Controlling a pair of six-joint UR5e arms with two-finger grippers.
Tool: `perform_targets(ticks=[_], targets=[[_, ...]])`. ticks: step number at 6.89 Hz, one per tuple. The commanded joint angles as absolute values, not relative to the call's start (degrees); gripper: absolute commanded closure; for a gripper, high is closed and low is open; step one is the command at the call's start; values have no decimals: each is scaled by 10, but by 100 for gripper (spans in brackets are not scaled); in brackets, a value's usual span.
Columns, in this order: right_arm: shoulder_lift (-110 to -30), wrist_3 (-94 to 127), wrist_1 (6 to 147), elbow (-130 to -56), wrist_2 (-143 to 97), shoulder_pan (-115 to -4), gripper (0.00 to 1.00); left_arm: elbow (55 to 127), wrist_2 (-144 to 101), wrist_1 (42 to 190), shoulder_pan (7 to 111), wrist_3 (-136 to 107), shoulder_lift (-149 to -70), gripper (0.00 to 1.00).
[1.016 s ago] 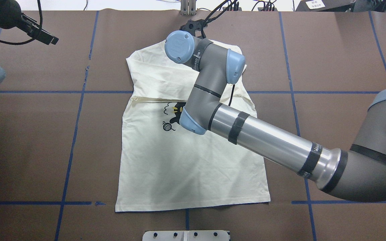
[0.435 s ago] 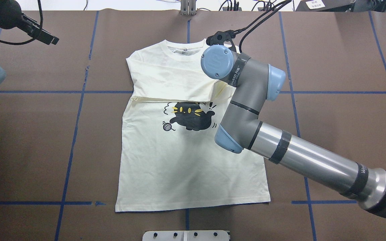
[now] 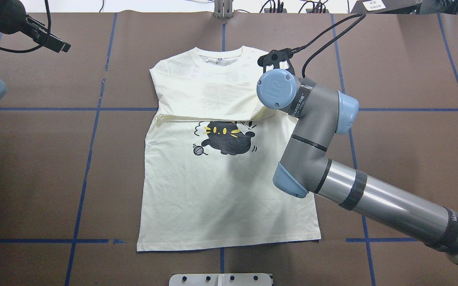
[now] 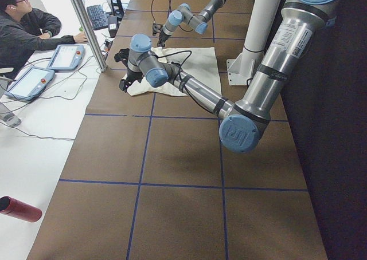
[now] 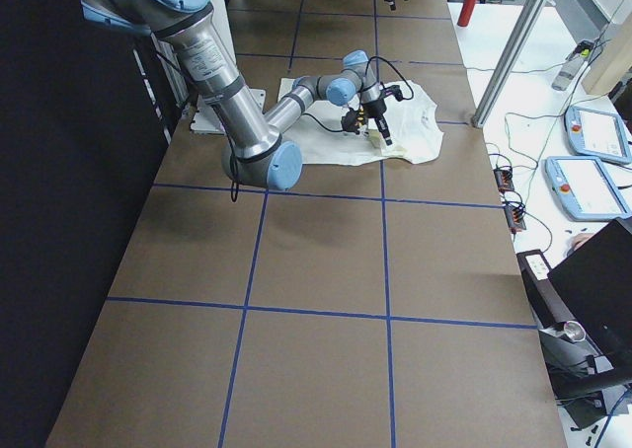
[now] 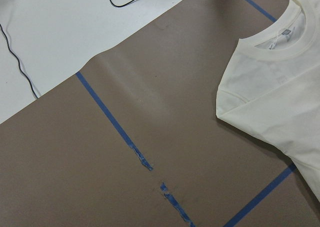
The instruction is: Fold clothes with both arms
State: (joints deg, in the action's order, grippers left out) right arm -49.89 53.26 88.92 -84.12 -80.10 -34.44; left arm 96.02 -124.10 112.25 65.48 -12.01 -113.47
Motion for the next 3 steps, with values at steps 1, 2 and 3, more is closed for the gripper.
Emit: perform_targets(ticks=[1,2,3], targets=[[-511,533,889,-848,-801,-344,54,962,-1241,1124,654,-133,-1135,0],[-512,533,889,-853,-802,-345,47,962,-1241,1124,654,-133,-1135,0],[-518,535,885,-874,-817,-348,0,962,-1240,1124,654,-137,-1135,0]])
